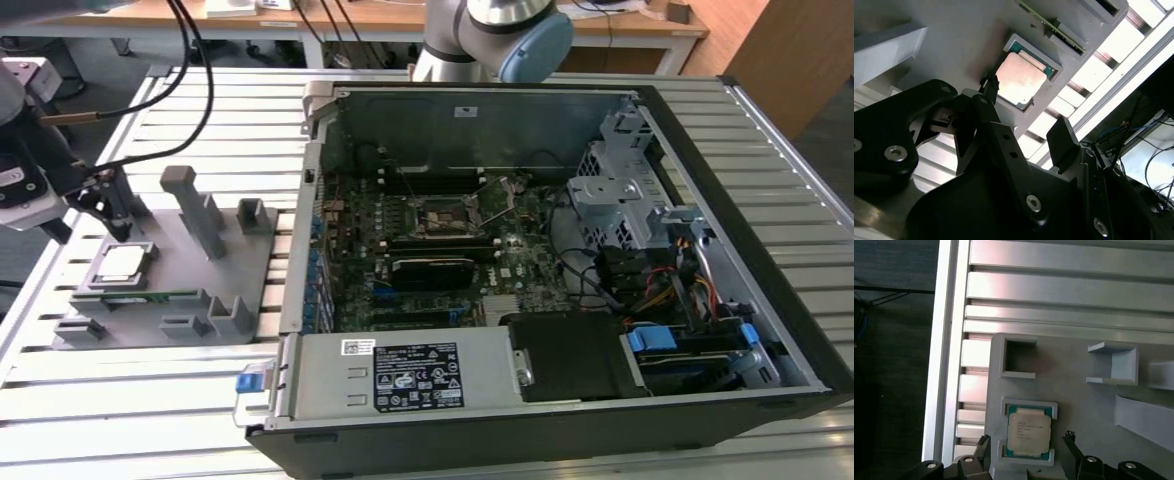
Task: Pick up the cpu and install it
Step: 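Pick up the cpu and move it towards the insertion slot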
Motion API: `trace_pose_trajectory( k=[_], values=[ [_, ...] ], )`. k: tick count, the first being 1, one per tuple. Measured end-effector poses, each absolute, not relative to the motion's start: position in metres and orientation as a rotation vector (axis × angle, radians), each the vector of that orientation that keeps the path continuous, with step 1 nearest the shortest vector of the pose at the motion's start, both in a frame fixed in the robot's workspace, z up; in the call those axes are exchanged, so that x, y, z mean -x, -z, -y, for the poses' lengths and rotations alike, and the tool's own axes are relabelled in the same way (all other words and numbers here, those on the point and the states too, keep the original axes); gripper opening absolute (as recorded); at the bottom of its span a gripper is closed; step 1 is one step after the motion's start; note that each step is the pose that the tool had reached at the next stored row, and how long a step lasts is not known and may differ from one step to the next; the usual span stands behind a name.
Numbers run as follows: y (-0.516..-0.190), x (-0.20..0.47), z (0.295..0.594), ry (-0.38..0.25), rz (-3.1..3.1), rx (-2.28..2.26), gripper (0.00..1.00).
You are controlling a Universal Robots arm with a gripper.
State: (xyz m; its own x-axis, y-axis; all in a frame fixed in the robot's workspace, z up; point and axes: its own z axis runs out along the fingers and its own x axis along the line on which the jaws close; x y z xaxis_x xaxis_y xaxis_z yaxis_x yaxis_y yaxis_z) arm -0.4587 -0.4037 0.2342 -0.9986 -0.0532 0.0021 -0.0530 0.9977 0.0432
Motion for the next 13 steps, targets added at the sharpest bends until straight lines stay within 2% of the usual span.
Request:
trace_pose_trajectory(
  k=[13],
  values=[
    [-0.217,0.459,0.404,0.067,3.136,-0.101,0.66]
  ],
)
